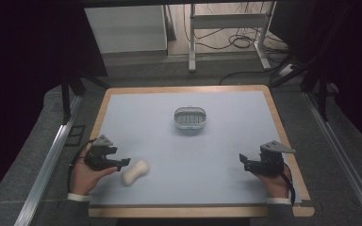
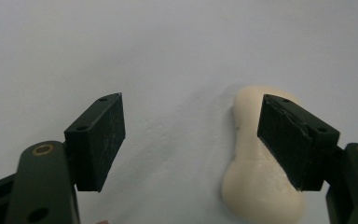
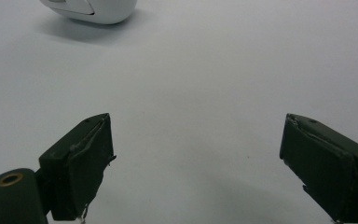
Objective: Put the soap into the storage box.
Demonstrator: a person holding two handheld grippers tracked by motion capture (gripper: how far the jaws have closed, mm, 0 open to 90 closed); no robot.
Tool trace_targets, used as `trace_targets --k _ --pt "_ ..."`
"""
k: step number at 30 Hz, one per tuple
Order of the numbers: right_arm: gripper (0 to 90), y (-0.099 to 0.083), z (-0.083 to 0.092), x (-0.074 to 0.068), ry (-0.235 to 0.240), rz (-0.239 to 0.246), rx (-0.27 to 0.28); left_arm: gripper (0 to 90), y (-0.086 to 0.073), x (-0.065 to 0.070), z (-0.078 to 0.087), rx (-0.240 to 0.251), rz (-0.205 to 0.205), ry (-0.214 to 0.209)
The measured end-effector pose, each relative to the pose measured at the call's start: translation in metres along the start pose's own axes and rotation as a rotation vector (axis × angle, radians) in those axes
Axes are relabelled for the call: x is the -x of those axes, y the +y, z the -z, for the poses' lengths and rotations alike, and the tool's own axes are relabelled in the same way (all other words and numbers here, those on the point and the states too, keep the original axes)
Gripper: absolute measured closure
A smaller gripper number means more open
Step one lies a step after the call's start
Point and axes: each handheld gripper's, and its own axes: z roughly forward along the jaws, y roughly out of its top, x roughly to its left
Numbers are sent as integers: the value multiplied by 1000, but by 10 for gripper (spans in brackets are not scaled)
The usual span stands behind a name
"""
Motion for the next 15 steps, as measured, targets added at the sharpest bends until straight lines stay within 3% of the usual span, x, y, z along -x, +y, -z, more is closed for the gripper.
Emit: trace_targets --k 6,15 --pt "94 2 3 -2 1 -9 26 230 6 6 6 -53 -26 -7" --pt "93 1 -2 -6 -13 9 11 194 11 13 3 -112 -52 -72"
